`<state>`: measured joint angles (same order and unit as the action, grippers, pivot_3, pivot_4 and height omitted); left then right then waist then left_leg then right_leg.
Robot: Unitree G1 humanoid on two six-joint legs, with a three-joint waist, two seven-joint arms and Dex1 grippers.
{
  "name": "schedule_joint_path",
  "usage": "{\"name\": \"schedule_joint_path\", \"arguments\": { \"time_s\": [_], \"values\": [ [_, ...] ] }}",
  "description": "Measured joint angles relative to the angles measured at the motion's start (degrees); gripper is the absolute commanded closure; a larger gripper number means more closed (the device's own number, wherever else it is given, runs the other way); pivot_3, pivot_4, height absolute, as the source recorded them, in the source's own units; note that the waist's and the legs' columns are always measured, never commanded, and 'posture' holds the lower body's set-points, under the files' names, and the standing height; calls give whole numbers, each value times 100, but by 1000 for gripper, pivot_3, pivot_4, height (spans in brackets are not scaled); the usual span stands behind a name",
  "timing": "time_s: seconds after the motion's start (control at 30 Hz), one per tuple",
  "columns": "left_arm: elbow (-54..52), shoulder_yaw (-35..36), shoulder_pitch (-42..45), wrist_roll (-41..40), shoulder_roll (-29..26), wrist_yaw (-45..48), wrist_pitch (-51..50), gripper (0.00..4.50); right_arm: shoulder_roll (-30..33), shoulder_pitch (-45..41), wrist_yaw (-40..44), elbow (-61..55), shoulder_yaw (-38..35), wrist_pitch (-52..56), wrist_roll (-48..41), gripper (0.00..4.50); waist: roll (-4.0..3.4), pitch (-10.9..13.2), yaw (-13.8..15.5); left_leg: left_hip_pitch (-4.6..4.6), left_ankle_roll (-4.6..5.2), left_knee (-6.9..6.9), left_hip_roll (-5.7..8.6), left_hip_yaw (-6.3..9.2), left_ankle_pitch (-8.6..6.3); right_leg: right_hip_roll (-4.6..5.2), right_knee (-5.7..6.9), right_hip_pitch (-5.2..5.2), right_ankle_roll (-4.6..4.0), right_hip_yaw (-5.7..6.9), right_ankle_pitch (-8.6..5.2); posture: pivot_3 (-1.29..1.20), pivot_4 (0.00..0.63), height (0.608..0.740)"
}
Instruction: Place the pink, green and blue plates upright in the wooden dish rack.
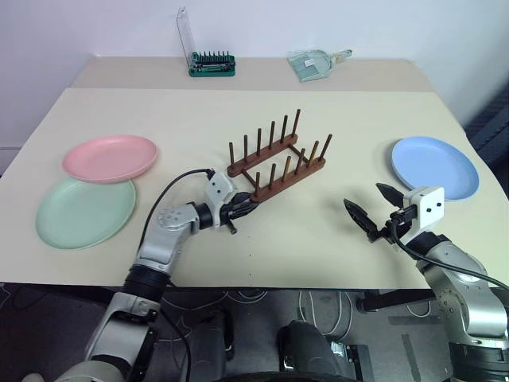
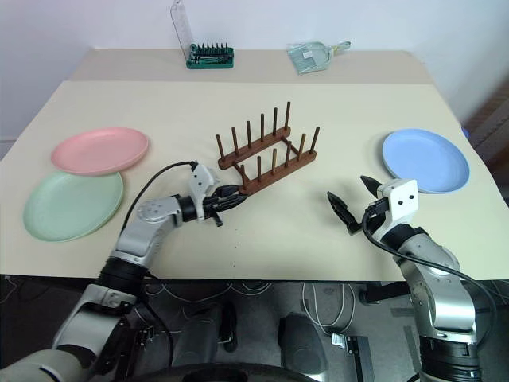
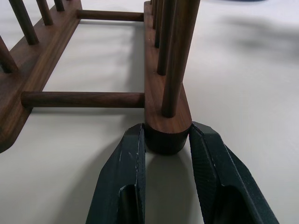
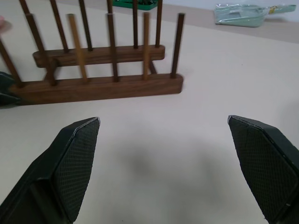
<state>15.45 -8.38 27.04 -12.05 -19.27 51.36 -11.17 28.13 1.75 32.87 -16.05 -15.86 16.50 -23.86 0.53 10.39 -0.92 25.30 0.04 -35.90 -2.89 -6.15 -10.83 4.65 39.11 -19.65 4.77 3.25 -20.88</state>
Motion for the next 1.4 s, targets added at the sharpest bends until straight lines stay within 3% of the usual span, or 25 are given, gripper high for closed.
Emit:
{"name": "schedule_joint_path", "arguments": {
  "time_s": [0.2,0.33,0.8,1.0,1.03,1.1,1.13,1.23,1.37,1.4],
  "values": [
    [111,-6,149,-403,-786,1718,-66,3703,216,278,394,-2,132,186,-50,0,0,0,37,5,2,0,5,-1,-2,1,-7,-1,0,2,0,0,150,732],
    [406,-351,421,-208,-797,2357,367,3703,236,413,458,-4,116,191,-73,0,0,1,34,6,22,-1,6,-1,-13,2,-7,-1,0,2,0,0,150,732],
    [2609,-595,1550,383,-289,2625,1953,3703,254,761,335,-302,10,191,-68,0,3,2,22,6,29,-4,3,-1,-17,-1,-4,-5,0,2,0,0,150,732],
    [2995,-457,1676,423,-260,2565,2008,837,278,877,292,-410,-22,207,-54,0,4,2,10,7,29,-4,2,-1,-17,-1,-2,-6,0,2,0,0,150,732],
    [2978,-415,1670,422,-284,2546,1952,837,295,892,292,-412,-22,212,-49,0,4,2,9,7,29,-4,2,-1,-17,-1,-2,-6,0,2,0,0,150,732],
    [2814,-371,1596,416,-401,2496,1806,773,335,931,297,-413,-21,233,-41,550,4,2,1,7,29,-3,2,-1,-17,-1,-2,-7,0,2,0,0,150,732],
    [2685,-349,1524,409,-486,2476,1719,1048,343,951,300,-413,-18,240,-36,847,4,2,-3,7,29,-2,2,0,-17,-1,-2,-7,0,1,0,0,150,732],
    [2087,-213,1162,359,-736,2397,1330,2201,391,984,351,-416,40,298,8,2292,2,2,-13,6,29,-1,0,-1,-17,0,-1,-7,0,0,0,0,150,732],
    [1012,-93,495,153,-1037,2320,641,4294,471,982,422,-422,289,322,140,4398,2,1,-6,6,29,-2,0,1,-17,3,-2,-5,0,-1,0,0,150,732],
    [755,-90,339,112,-1084,2316,504,4445,502,977,430,-416,366,324,201,4491,1,1,-2,6,29,-2,0,1,-17,4,-2,-5,0,-1,0,0,150,732]
  ]
}}
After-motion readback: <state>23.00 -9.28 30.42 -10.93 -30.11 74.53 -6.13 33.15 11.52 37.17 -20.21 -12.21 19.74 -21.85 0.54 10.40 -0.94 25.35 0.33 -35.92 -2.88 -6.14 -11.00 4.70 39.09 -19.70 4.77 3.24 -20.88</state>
